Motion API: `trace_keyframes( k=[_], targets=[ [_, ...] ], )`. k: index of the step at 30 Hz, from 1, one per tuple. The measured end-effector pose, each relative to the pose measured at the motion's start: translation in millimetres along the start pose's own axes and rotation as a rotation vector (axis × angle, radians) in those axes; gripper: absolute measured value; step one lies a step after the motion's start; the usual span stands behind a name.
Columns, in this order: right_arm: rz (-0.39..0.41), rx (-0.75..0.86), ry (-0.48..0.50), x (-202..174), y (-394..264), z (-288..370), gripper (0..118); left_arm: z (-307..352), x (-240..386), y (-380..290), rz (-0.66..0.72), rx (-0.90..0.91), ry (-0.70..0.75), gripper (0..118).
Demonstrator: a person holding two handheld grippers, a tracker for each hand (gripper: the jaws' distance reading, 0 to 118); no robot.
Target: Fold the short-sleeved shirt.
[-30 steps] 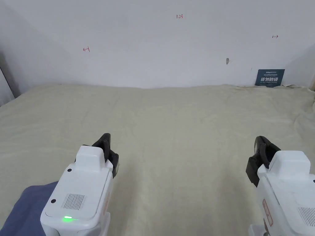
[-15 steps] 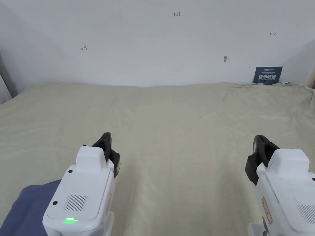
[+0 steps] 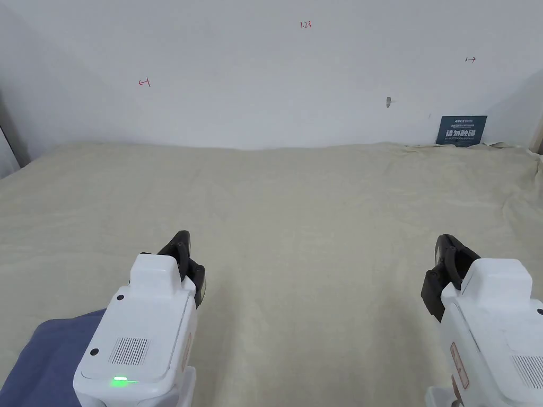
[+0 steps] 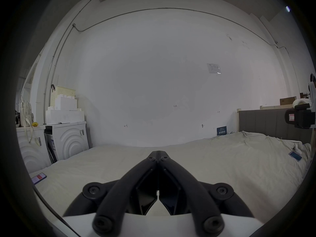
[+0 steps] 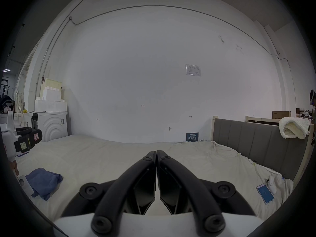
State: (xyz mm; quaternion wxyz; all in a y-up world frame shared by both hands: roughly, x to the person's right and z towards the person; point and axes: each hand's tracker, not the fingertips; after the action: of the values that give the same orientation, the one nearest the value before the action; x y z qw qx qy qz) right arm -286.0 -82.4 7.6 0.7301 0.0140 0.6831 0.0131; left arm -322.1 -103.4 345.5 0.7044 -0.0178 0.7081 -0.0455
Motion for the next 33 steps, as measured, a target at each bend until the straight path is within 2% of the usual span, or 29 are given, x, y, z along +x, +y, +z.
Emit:
trace_keyframes(
  k=[31,32,33],
  targets=[
    [0.017,-0.003,0.014,-5.7,2.2,-1.1,1,-0.8,-1.5,-1.2,-0.013,0.002,-0.008,0],
    [0.022,-0.003,0.012,-6.2,2.5,-1.4,3,-2.2,-1.9,-0.6,-0.015,-0.002,-0.013,6],
    [0.028,-0.002,0.004,-7.0,2.9,-1.4,9,-3.2,-2.8,0.0,-0.009,-0.006,-0.024,21]
  ],
)
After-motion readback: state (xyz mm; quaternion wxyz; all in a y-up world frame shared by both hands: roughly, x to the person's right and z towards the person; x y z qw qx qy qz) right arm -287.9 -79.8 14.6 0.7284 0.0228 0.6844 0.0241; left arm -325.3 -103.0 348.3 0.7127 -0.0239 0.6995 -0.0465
